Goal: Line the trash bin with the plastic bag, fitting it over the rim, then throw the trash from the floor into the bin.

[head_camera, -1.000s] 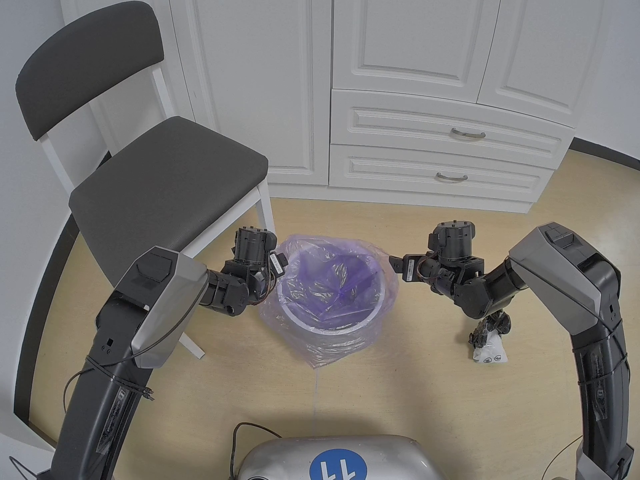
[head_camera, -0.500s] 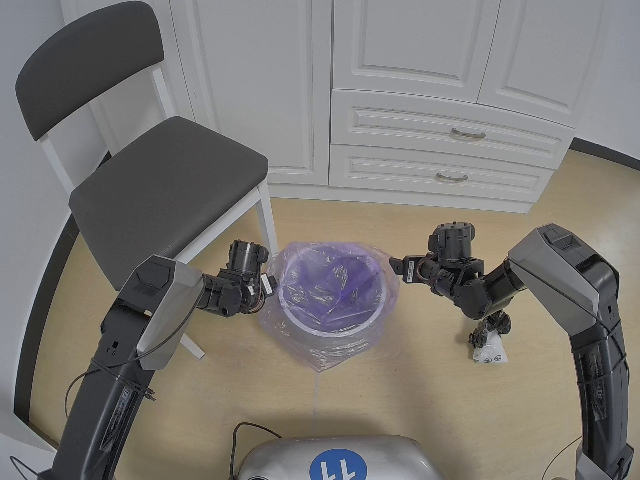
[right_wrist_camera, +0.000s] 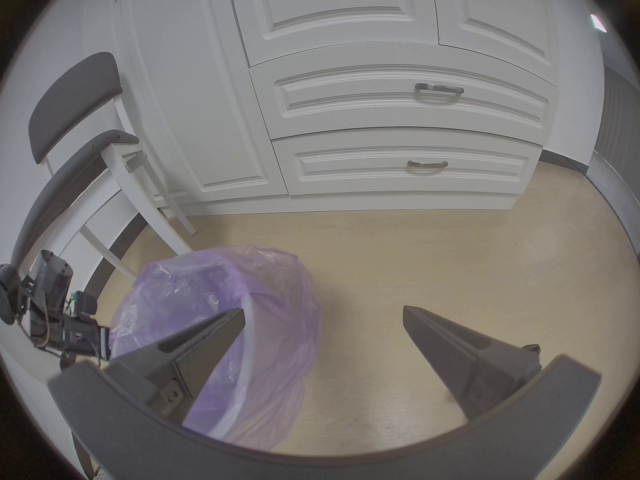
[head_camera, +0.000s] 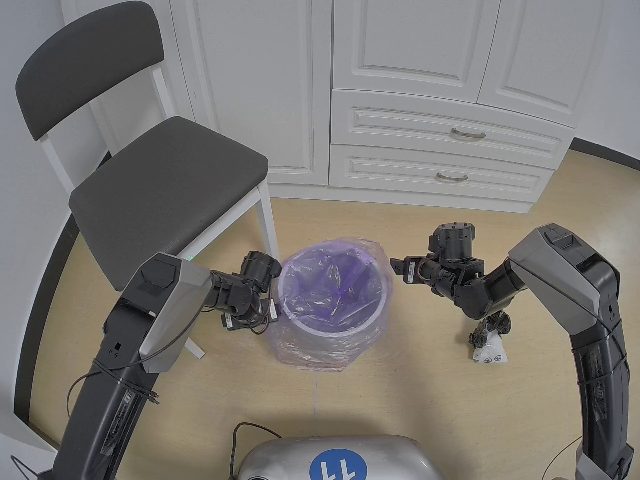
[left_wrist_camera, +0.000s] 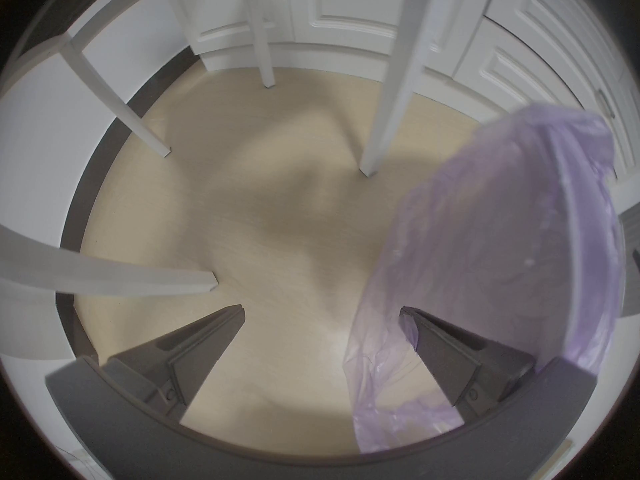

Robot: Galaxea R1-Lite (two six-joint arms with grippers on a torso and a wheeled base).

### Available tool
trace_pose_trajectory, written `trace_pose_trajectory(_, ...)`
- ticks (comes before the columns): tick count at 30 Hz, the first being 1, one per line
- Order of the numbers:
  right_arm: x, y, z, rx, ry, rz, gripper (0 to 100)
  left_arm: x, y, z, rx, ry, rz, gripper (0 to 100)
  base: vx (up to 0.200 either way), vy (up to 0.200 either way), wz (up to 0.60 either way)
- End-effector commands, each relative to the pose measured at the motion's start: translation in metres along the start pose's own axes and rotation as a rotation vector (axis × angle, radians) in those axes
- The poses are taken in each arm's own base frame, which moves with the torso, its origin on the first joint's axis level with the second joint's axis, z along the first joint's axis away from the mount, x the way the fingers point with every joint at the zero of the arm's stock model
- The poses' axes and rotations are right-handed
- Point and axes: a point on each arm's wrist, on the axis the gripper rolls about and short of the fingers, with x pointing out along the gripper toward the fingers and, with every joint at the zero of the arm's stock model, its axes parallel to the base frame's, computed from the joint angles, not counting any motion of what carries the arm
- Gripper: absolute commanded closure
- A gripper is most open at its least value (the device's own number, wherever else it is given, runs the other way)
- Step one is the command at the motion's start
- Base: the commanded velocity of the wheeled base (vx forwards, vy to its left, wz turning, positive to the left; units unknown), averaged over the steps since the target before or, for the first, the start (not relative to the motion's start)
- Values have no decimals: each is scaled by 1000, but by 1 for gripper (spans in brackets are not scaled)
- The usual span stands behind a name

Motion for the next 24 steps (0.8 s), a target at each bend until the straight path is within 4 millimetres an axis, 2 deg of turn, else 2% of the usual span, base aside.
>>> trace_pose_trajectory(1, -3, 1, 3, 1, -5, 2, 0, -23, -23, -4, 37, 0, -31, 0, 0, 0, 0)
trace_pose_trajectory(3, -3, 0, 3, 1, -4, 1, 0, -34, -32, -8, 50, 7, -44, 0, 0, 0, 0)
trace_pose_trajectory(8, -3, 0, 3, 1, -2, 1, 0, -49, -37, -17, 69, 27, -47, 0, 0, 0, 0)
trace_pose_trajectory(17, -2, 1, -4, -7, 16, 1, 0, -33, -7, -6, 36, 43, 9, 0, 0, 0, 0)
trace_pose_trajectory(24, 3, -1, -9, -10, 25, -5, 0, -27, 5, -5, 30, 62, 34, 0, 0, 0, 0)
